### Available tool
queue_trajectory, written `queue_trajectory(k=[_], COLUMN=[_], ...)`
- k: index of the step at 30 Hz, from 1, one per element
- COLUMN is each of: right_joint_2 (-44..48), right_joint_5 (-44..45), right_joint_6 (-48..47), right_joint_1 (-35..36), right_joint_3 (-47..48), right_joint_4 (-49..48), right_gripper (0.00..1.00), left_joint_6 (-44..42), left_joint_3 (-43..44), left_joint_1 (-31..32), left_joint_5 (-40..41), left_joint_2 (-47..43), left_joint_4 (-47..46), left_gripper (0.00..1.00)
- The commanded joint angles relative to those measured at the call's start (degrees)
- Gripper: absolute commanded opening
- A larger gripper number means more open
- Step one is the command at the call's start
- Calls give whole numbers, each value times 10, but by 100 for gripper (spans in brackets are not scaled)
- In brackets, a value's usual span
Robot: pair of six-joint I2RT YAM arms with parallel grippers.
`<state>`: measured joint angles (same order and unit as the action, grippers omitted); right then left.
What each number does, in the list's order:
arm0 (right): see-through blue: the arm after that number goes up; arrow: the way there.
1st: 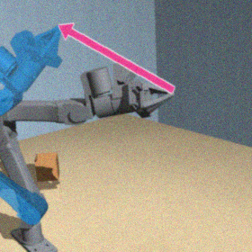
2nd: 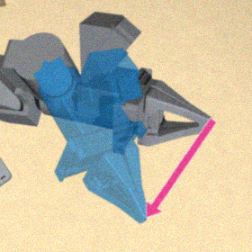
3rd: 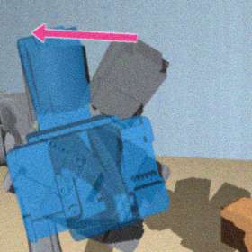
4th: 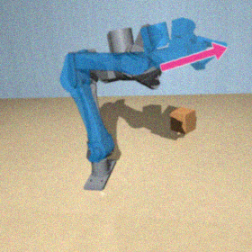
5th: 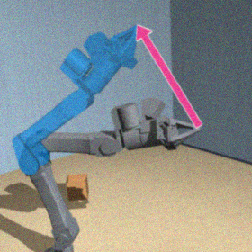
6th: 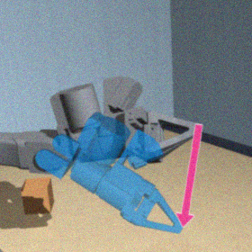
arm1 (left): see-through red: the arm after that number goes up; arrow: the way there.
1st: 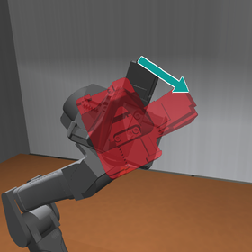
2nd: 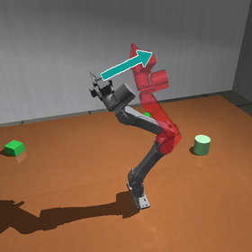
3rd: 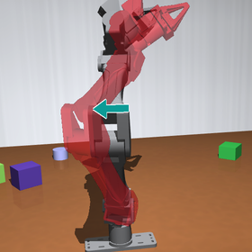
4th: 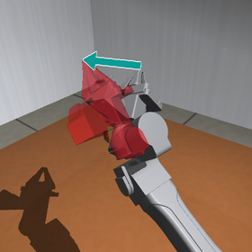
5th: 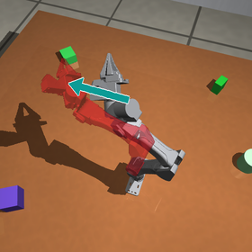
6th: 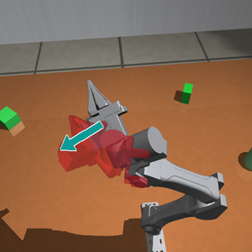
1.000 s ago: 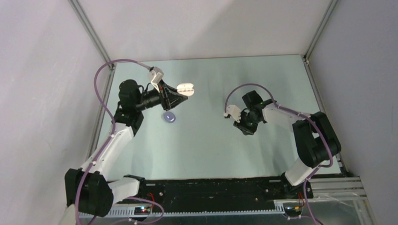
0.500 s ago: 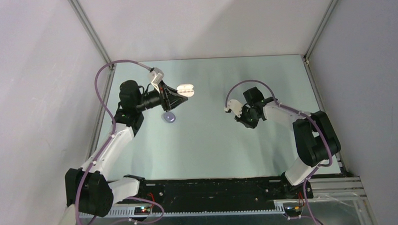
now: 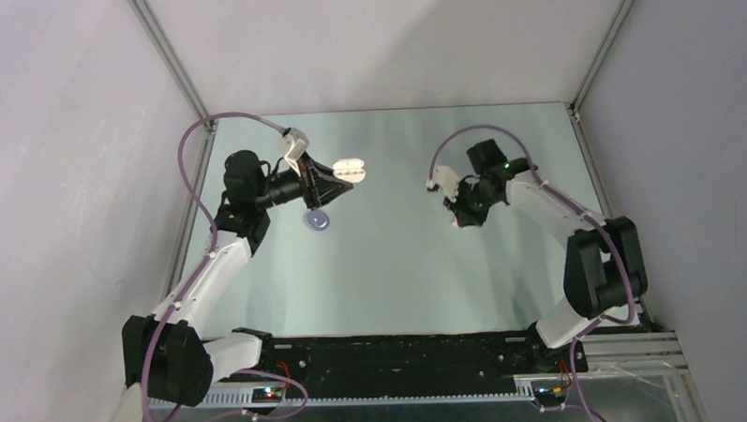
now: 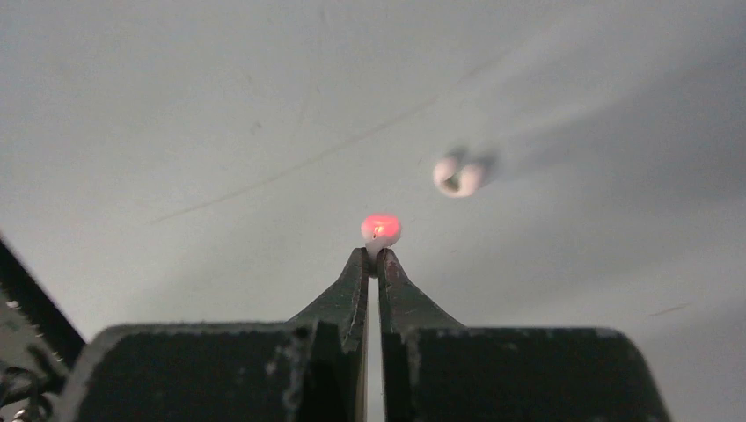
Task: Insert the wireless bluetooth earbuds into the charging case
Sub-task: Pick up the earbud from the center of the board.
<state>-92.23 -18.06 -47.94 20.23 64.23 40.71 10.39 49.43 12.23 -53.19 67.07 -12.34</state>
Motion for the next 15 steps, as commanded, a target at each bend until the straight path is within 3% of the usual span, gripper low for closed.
queue_trajectory(k=[1,7,10,15], right_joint_2=[88,79,54,13], right_joint_5=[-187,-240,-240,-235], right_joint_6=[-59,-44,-12,14], right_joint_1=[-12,56,88,152], right_joint_3=[145,301,374,470], right_joint_4=[179,275,281,291], right_gripper=[1,0,0,0], left_joint_6=[-56,-136,-221,-281], left_joint_3=[9,44,57,61], left_joint_1=[-4,0,9,27], left_joint_5=[-59,-117,-129,-134], left_joint_2=[4,36,40,43], left_joint_4=[-34,-6,56,92], left_gripper=[0,0,0,0])
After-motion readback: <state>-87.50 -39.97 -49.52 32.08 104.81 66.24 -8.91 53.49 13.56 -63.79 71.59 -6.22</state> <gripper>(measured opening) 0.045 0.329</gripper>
